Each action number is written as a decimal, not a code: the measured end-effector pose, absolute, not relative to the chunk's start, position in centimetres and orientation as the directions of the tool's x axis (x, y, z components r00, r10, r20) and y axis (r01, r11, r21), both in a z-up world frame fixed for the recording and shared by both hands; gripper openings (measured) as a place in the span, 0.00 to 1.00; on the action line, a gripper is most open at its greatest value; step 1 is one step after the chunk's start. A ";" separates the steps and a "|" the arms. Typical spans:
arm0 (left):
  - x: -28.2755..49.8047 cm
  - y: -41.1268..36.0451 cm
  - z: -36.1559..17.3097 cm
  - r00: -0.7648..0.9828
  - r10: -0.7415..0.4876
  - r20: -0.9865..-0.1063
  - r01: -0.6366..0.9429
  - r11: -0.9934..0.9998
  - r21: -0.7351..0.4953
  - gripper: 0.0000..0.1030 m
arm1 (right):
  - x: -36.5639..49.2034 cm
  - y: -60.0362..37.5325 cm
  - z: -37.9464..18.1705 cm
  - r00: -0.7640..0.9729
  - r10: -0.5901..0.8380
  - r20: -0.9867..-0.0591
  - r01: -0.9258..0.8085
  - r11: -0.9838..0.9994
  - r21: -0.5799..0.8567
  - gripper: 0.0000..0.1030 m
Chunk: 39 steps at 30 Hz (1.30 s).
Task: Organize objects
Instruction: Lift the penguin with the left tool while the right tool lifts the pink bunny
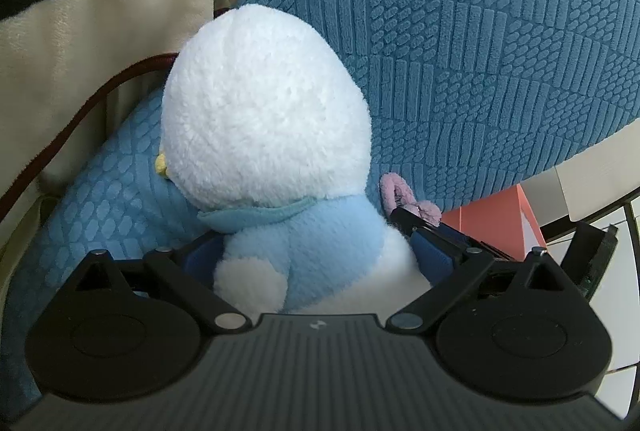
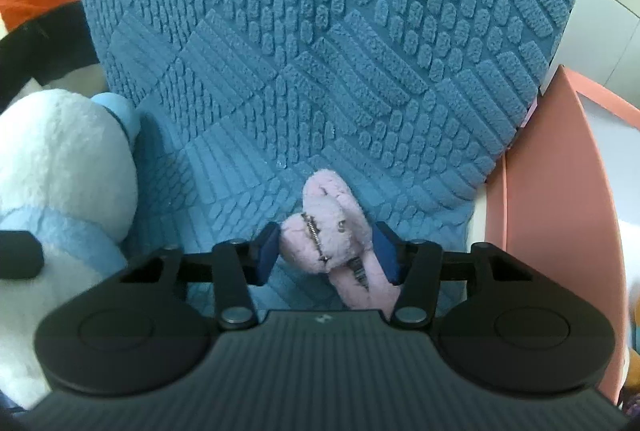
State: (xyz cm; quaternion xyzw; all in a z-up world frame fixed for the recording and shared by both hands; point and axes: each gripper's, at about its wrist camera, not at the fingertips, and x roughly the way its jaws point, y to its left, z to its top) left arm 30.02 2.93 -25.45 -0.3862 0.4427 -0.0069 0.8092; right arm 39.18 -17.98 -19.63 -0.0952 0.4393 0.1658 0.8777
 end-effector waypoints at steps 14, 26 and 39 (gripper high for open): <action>31.7 2.0 -26.5 0.571 -0.331 -0.752 -0.384 0.702 -0.600 0.97 | 37.1 -17.9 -17.6 0.536 0.277 -0.798 -0.365 0.928 0.077 0.40; 31.6 1.1 -25.5 0.573 -0.291 -0.766 -0.353 0.756 -0.551 0.93 | 38.0 -18.1 -19.3 0.520 0.193 -0.832 -0.362 0.932 -0.010 0.41; 30.6 0.0 -23.6 0.583 -0.247 -0.774 -0.260 0.846 -0.466 0.89 | 37.9 -18.9 -18.4 0.583 0.200 -0.787 -0.309 0.951 0.013 0.38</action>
